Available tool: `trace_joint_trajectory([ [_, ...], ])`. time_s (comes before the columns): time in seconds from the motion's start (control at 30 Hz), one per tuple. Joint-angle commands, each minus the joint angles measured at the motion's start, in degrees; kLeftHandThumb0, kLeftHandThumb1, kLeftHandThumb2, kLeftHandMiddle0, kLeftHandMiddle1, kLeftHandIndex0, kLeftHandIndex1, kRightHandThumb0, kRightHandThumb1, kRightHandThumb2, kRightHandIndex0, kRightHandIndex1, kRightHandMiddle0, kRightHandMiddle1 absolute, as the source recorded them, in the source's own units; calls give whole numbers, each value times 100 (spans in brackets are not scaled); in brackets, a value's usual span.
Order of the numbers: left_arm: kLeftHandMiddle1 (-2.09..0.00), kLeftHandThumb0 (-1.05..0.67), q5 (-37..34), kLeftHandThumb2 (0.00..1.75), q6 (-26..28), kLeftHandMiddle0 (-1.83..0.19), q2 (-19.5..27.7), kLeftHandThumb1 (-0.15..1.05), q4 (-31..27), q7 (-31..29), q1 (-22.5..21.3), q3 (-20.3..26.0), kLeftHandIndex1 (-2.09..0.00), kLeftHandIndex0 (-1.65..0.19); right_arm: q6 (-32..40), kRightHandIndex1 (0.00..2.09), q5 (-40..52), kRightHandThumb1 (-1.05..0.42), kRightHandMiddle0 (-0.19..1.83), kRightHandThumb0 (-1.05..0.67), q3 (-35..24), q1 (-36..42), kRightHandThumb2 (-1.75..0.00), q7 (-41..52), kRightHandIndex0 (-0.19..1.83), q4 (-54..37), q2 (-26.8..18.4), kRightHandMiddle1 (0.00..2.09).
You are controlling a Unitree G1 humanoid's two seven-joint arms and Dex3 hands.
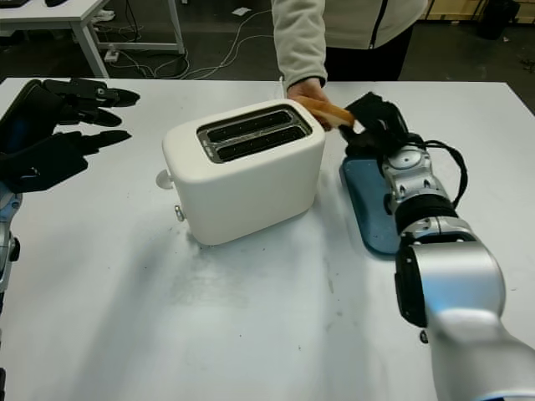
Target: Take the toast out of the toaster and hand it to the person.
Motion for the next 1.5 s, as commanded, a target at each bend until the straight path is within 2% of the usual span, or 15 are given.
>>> trace_joint_trajectory([
  [0.0, -45, -32, -44, 1, 72, -74, -50, 87, -62, 15, 148, 24, 0, -83, -252, 2, -92, -92, 20, -61, 98, 128, -31, 79, 20, -179, -155, 1],
  [0.13, -44, -29, -62, 1, 259, -72, -70, 88, -210, 1, 252, 73, 0, -81, -426, 0, 72, -92, 3, -60, 56, 399, -20, 424, 2, -585, -305, 0],
  [0.23, -45, -30, -119, 1, 325, -71, -148, 88, -315, 52, 390, 171, 0, -81, -425, 2, 91, -92, 4, -62, 22, 857, -14, 308, 3, -1389, -405, 1],
  [0.3, -45, -31, -138, 1, 386, -70, -227, 89, -437, 123, 538, 247, 0, -80, -342, 5, 242, -92, 11, -61, -156, 1367, -11, 142, 10, -2215, -373, 4],
  [0.43, -44, -28, -29, 2, 658, -69, -304, 91, -954, 199, 874, 313, 0, -79, -20, 6, 829, -92, 18, -55, -592, 2579, -10, -2, 16, -4126, 0, 6],
  [0.53, -44, -21, -41, 2, 751, -68, -443, 92, -1350, 318, 1160, 377, 0, -78, 174, 5, 1147, -92, 17, -53, -673, 3501, -14, -17, 16, -5584, 334, 4],
  [0.67, -40, -24, -88, 10, 1193, -60, -963, 92, -2025, 559, 1636, 421, 0, -70, 769, 3, 1416, -92, 19, -51, -547, 4649, -22, -153, 12, -7465, 856, 4],
  [0.73, -38, -25, -115, 17, 1301, -55, -1266, 92, -2304, 694, 1919, 386, 0, -63, 859, 3, 1428, -92, 19, -51, -399, 5182, -25, -261, 13, -8077, 1189, 3],
  [0.8, -35, -27, -157, 22, 1405, -50, -1602, 92, -2547, 869, 2142, 352, 0, -57, 623, 4, 1377, -92, 19, -53, -266, 5546, -29, -356, 15, -8261, 1457, 3],
  [0.9, -34, -28, -209, 23, 1165, -44, -2191, 92, -2758, 1264, 2479, 219, 0, -50, 373, 3, 1309, -92, 17, -52, -58, 5930, -34, -539, 13, -8448, 1857, 1],
  [0.97, -30, -31, -206, 31, 1070, -35, -2494, 92, -2891, 1451, 2738, 62, 0, -40, 369, 2, 1306, -92, 14, -51, 87, 6140, -39, -694, 11, -8548, 2138, 0],
  [1.1, -25, -26, -349, 42, 503, -20, -3016, 92, -2780, 1776, 3243, -204, 0, -25, 339, 0, 1126, -92, 9, -58, 320, 6429, -47, -872, 7, -8509, 2383, 0],
  [1.27, -21, -39, -319, 50, 334, -10, -3352, 92, -2548, 1980, 3750, -526, 0, -14, 191, 1, 951, -92, 8, -54, 345, 6458, -53, -1057, 7, -8241, 2510, 0],
  [1.43, -24, -39, -105, 52, 73, -17, -3490, 92, -2115, 2263, 3824, -806, -4, -20, 273, 2, 832, -92, 10, -55, 340, 6414, -55, -1202, 9, -7983, 2550, 1],
  [1.47, -25, -39, -79, 53, -17, -19, -3467, 92, -2012, 2277, 3809, -837, -5, -22, 274, 3, 834, -92, 11, -51, 336, 6398, -55, -1224, 11, -7927, 2568, 2],
])
